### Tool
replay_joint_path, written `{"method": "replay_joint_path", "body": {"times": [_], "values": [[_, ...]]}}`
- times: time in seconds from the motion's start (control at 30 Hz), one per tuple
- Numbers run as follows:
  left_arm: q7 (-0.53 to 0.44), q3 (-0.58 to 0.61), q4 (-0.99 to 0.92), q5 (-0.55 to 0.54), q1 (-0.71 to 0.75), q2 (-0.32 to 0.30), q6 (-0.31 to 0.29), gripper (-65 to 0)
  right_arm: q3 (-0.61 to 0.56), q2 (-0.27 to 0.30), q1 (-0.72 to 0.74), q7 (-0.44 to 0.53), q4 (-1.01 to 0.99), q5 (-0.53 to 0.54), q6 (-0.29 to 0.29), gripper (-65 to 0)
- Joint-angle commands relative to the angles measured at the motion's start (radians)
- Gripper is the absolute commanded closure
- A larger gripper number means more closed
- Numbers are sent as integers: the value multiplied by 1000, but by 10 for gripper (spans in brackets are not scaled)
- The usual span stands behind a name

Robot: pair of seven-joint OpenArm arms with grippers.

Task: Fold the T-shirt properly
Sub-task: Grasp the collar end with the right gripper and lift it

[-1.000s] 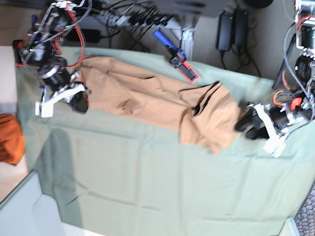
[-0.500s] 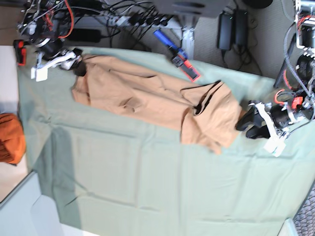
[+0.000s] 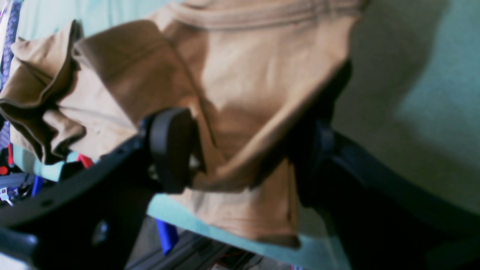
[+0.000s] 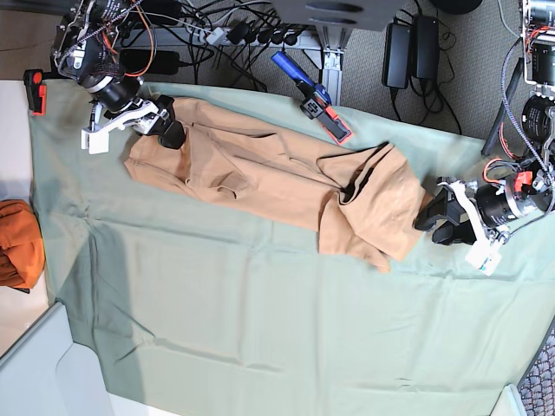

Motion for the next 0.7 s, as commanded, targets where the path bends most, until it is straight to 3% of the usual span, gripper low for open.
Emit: {"method": "replay_joint_path", "body": {"times": [0.0,0.23,0.37,0.47,0.67], "values": [[-18,-6,17,-19,-13,-14,-9,-341,-3,11,-2,-7,14,8,108,-415],[-18,-6,17,-19,-13,-13,-9,-341,-72,11,2,2,14,5,108,-398],[-17,-6,17,-20,-13,-14,-9,-341,-114,11,14,35,14,-30,108,-187],[26,-8,26,-94,-14,-14,-9,-341,-118,11,14,108,14,-77,108,-19],[31,-32,84,-139,-14,-14,-9,-341,-98,15,15,134,14,-129,107,0]]}}
